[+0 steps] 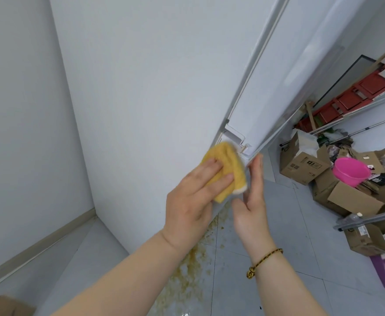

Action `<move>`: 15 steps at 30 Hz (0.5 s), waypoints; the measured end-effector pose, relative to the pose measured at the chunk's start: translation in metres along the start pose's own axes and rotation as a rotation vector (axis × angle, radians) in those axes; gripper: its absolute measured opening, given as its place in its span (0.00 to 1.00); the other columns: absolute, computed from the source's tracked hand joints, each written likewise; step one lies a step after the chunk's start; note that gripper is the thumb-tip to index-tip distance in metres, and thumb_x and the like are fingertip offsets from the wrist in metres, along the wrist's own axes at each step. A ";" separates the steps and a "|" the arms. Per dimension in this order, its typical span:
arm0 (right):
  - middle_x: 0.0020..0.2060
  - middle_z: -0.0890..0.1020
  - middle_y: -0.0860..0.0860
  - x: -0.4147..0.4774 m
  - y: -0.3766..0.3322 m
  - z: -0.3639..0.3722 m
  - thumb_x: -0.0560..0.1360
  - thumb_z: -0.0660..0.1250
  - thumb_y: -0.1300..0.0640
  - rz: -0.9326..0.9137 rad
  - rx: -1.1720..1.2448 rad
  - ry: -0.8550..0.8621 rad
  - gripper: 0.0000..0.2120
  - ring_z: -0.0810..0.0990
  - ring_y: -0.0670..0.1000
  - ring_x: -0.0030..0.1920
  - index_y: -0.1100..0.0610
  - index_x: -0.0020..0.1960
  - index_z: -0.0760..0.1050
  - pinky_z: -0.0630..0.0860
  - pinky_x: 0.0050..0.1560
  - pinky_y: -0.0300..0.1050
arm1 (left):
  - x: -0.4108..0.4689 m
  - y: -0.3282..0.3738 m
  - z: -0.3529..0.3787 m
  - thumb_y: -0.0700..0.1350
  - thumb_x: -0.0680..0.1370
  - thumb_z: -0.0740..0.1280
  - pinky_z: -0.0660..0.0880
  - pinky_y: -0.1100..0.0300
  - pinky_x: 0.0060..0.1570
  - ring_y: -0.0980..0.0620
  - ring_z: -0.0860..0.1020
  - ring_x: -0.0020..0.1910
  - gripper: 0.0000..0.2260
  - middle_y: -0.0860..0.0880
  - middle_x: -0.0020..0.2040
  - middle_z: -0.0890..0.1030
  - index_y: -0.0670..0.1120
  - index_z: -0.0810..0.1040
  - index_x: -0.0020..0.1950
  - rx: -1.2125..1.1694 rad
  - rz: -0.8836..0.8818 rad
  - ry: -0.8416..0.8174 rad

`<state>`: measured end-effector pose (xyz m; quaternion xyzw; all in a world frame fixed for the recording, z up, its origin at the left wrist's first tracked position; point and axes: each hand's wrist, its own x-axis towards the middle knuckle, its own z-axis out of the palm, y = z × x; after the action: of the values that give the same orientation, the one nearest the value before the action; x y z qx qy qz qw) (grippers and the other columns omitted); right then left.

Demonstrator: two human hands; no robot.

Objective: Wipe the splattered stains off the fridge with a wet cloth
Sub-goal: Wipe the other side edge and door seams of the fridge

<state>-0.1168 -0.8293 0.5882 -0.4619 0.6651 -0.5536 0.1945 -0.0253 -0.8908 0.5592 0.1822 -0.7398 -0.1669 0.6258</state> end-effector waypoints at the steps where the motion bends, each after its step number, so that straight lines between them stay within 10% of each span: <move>1: 0.75 0.49 0.44 0.000 0.000 0.000 0.70 0.51 0.76 0.002 0.008 -0.007 0.41 0.52 0.38 0.73 0.32 0.62 0.48 0.51 0.75 0.45 | 0.010 0.001 0.002 0.44 0.82 0.47 0.68 0.66 0.61 0.47 0.73 0.58 0.15 0.47 0.58 0.72 0.46 0.72 0.56 -0.006 0.019 0.013; 10: 0.75 0.47 0.40 -0.001 -0.006 -0.001 0.72 0.49 0.77 0.050 -0.014 -0.034 0.42 0.57 0.20 0.58 0.29 0.60 0.45 0.55 0.56 0.15 | -0.058 -0.039 -0.004 0.35 0.76 0.54 0.64 0.75 0.62 0.50 0.73 0.56 0.15 0.50 0.59 0.73 0.48 0.73 0.56 0.026 -0.095 -0.215; 15: 0.73 0.47 0.37 -0.008 -0.011 0.005 0.72 0.49 0.76 0.033 -0.045 0.032 0.41 0.51 0.37 0.71 0.29 0.59 0.45 0.51 0.72 0.34 | -0.044 -0.032 -0.023 0.38 0.67 0.51 0.61 0.84 0.53 0.54 0.72 0.57 0.23 0.56 0.62 0.75 0.52 0.71 0.58 -0.060 -0.338 -0.209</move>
<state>-0.1043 -0.8246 0.5949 -0.4460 0.6880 -0.5426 0.1826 0.0060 -0.8979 0.5099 0.2668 -0.7541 -0.3097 0.5140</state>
